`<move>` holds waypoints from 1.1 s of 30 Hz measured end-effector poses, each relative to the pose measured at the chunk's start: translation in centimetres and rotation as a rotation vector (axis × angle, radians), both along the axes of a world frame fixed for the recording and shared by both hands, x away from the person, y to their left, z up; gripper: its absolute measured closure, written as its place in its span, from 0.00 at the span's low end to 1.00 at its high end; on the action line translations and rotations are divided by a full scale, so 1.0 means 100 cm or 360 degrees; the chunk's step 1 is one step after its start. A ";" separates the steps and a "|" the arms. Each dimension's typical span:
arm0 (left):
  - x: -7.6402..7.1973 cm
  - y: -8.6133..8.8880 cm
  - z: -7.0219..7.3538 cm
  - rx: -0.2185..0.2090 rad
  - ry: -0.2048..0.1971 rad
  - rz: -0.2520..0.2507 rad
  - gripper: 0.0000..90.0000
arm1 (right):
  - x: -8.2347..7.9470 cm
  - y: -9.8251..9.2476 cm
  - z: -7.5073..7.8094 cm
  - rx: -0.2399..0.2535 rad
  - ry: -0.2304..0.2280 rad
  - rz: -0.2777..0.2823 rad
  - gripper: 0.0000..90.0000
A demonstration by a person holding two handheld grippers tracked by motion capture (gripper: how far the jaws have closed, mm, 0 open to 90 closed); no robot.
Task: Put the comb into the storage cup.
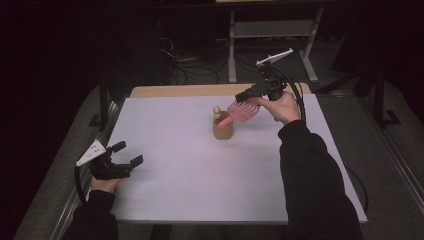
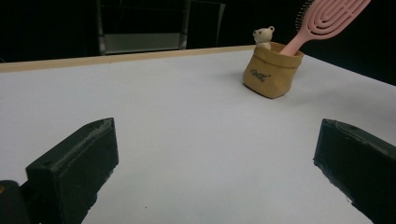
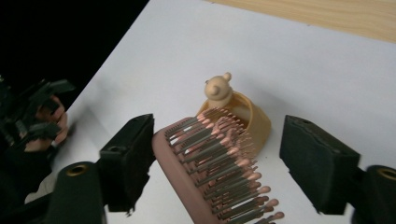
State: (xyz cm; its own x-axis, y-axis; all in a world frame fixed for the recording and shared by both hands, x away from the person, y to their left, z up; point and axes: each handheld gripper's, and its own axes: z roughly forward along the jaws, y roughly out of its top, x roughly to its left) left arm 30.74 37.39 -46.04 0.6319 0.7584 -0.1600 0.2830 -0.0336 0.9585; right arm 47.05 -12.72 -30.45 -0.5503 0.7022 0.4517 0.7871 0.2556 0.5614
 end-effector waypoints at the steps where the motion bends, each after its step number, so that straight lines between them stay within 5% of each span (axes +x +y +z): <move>1: 0.000 0.000 0.000 0.0000 0.0001 0.0000 0.00 | -0.001 0.000 0.000 -0.0004 -0.0022 0.0014 0.24; 6: 0.000 0.000 0.000 0.0000 0.0002 0.0000 0.00 | -0.006 -0.001 0.001 -0.0092 -0.0138 0.0048 0.17; 11: 0.000 0.001 0.000 -0.0004 0.0006 0.0001 0.00 | -0.010 -0.006 0.001 -0.0081 -0.0201 0.0054 0.13; 14: 0.000 0.000 0.000 -0.0006 0.0010 -0.0001 0.00 | -0.014 -0.011 0.002 -0.0123 -0.0251 0.0039 0.00; 33: 0.000 0.002 0.001 -0.0035 -0.0009 0.0030 0.00 | -0.037 -0.060 -0.003 -0.0039 -0.0349 0.0004 0.00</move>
State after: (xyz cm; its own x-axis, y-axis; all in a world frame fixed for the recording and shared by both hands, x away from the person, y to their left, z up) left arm 30.75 37.58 -45.94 0.6183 0.7667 -0.1732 0.2782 -0.0074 0.9605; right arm 43.31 -18.69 -30.74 -0.6354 0.7099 0.3039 0.6461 0.2732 0.7127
